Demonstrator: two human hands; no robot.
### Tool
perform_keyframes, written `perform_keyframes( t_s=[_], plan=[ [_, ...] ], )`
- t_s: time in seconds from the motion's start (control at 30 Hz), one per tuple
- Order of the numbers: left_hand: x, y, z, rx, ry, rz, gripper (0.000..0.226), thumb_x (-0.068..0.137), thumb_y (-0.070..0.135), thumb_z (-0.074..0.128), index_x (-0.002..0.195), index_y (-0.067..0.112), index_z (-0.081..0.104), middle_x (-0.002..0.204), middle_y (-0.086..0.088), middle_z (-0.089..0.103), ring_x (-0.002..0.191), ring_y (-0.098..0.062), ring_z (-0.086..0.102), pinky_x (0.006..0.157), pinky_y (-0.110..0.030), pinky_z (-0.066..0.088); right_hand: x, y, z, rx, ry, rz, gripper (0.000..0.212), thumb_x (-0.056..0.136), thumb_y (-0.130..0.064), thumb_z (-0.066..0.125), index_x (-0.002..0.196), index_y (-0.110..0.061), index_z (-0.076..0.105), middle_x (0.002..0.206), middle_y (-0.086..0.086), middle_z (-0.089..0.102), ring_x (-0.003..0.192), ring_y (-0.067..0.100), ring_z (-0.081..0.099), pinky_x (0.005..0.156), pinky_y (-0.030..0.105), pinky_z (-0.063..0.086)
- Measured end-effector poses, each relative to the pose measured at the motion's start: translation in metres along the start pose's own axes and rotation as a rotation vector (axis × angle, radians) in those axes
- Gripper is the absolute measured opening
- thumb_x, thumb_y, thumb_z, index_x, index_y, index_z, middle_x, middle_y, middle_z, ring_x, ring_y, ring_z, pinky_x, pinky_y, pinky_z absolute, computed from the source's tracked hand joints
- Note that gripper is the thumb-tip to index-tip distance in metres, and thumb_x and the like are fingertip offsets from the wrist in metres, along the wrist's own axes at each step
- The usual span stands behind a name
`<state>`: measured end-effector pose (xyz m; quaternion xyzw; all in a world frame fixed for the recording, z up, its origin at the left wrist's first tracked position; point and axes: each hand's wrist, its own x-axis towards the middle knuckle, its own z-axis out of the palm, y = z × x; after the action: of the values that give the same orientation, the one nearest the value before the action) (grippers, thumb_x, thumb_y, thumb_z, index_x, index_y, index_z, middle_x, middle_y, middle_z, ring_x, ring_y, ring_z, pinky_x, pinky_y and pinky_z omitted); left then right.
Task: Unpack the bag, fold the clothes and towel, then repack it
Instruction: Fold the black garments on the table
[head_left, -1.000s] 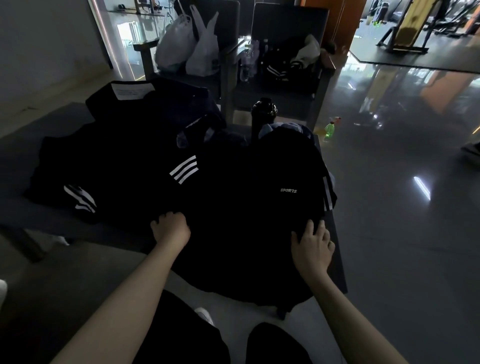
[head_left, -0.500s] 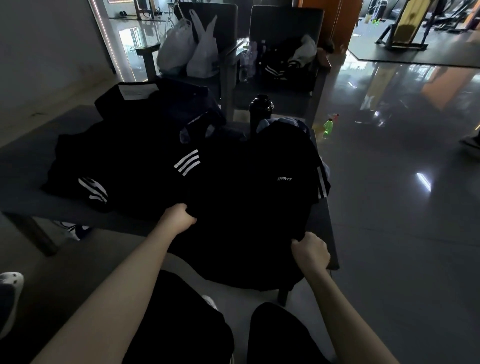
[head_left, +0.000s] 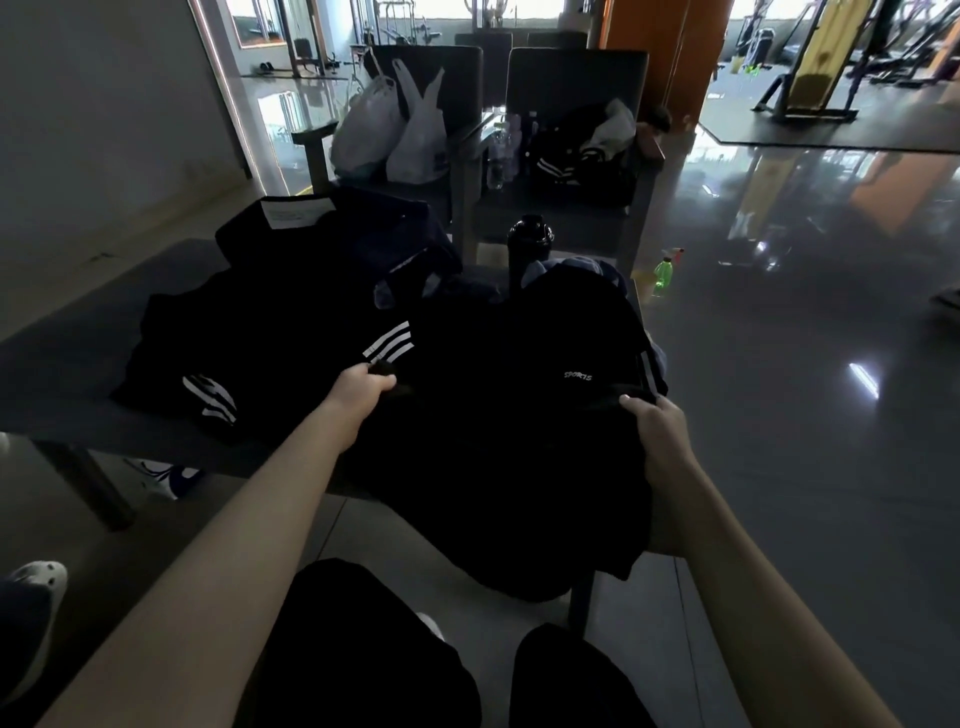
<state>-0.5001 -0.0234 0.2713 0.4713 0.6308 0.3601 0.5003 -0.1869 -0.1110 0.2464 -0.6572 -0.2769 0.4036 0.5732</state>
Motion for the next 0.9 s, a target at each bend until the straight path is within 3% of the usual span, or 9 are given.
perform_keyframes(
  t_s=[0.07, 0.17, 0.23, 0.33, 0.43, 0.57, 0.7, 0.8, 0.9],
  plan=[
    [0.005, 0.011, 0.002, -0.158, 0.053, -0.038, 0.028, 0.095, 0.012, 0.050, 0.121, 0.006, 0.057, 0.112, -0.017, 0.061, 0.102, -0.034, 0.059, 0.085, -0.039, 0.047, 0.012, -0.012, 0.003, 0.015, -0.020, 0.006, 0.018, 0.078, -0.003, 0.060, 0.094, -0.010, 0.064, 0.085, 0.013, 0.066, 0.073, 0.024, 0.064, 0.062, 0.029, 0.053],
    [0.020, 0.017, 0.004, -0.266, 0.094, -0.065, 0.027, 0.091, 0.012, 0.053, 0.117, 0.008, 0.059, 0.105, -0.015, 0.064, 0.098, -0.034, 0.062, 0.082, -0.041, 0.051, 0.030, -0.014, 0.008, -0.105, -0.047, -0.014, 0.048, 0.065, -0.009, 0.062, 0.112, -0.017, 0.058, 0.103, 0.016, 0.066, 0.090, 0.030, 0.066, 0.079, 0.041, 0.055],
    [0.029, 0.012, 0.008, -0.258, 0.094, -0.061, 0.033, 0.088, 0.008, 0.055, 0.120, 0.008, 0.057, 0.108, -0.017, 0.065, 0.098, -0.034, 0.063, 0.081, -0.042, 0.053, 0.036, -0.013, 0.013, -0.248, -0.092, -0.026, 0.057, 0.074, -0.008, 0.063, 0.128, -0.019, 0.048, 0.114, 0.011, 0.061, 0.103, 0.030, 0.061, 0.087, 0.040, 0.051],
    [0.037, -0.010, 0.018, -0.082, 0.065, -0.067, 0.052, 0.085, 0.003, 0.057, 0.135, 0.011, 0.044, 0.123, -0.016, 0.058, 0.107, -0.032, 0.059, 0.093, -0.044, 0.049, 0.037, 0.002, 0.017, -0.604, -0.227, 0.078, 0.079, 0.091, -0.016, 0.059, 0.151, -0.010, 0.007, 0.129, 0.014, 0.048, 0.110, 0.031, 0.051, 0.087, 0.037, 0.044],
    [0.030, -0.031, 0.026, 0.187, 0.043, -0.017, 0.061, 0.091, 0.009, 0.053, 0.145, 0.013, 0.026, 0.131, -0.012, 0.049, 0.114, -0.030, 0.051, 0.090, -0.035, 0.044, 0.023, 0.027, 0.018, -0.847, -0.213, 0.141, 0.092, 0.090, -0.036, 0.058, 0.150, -0.011, -0.008, 0.138, 0.018, 0.041, 0.115, 0.035, 0.048, 0.088, 0.042, 0.043],
    [0.026, -0.038, 0.027, 0.436, -0.019, -0.020, 0.058, 0.099, 0.036, 0.042, 0.146, 0.012, 0.020, 0.125, -0.017, 0.051, 0.097, -0.026, 0.051, 0.078, -0.035, 0.042, -0.007, 0.050, 0.020, -1.058, -0.056, 0.015, 0.089, 0.091, -0.038, 0.055, 0.151, -0.014, -0.007, 0.140, 0.020, 0.038, 0.120, 0.037, 0.045, 0.084, 0.042, 0.042],
    [0.021, -0.034, 0.020, 0.639, 0.033, -0.018, 0.048, 0.098, 0.026, 0.040, 0.140, 0.005, 0.031, 0.109, -0.016, 0.055, 0.089, -0.026, 0.054, 0.076, -0.034, 0.047, -0.023, 0.053, 0.015, -0.988, -0.063, -0.030, 0.072, 0.095, -0.018, 0.045, 0.151, -0.017, 0.000, 0.107, 0.011, 0.059, 0.084, 0.025, 0.057, 0.065, 0.033, 0.040],
    [0.014, -0.021, 0.016, 0.587, 0.097, 0.001, 0.049, 0.094, 0.018, 0.048, 0.140, 0.009, 0.033, 0.118, -0.016, 0.055, 0.095, -0.028, 0.056, 0.079, -0.033, 0.047, -0.029, 0.045, 0.014, -0.883, 0.004, -0.144, 0.064, 0.095, -0.013, 0.044, 0.151, -0.021, 0.015, 0.081, 0.002, 0.057, 0.067, 0.019, 0.055, 0.056, 0.030, 0.041],
    [0.002, -0.001, 0.010, 0.382, 0.122, 0.041, 0.067, 0.090, 0.011, 0.057, 0.149, 0.016, 0.025, 0.132, -0.014, 0.050, 0.110, -0.028, 0.054, 0.082, -0.030, 0.042, -0.034, 0.027, 0.011, -0.637, -0.014, -0.266, 0.050, 0.096, -0.009, 0.044, 0.145, -0.019, 0.037, 0.073, 0.001, 0.060, 0.063, 0.025, 0.060, 0.050, 0.025, 0.042]
  ],
)
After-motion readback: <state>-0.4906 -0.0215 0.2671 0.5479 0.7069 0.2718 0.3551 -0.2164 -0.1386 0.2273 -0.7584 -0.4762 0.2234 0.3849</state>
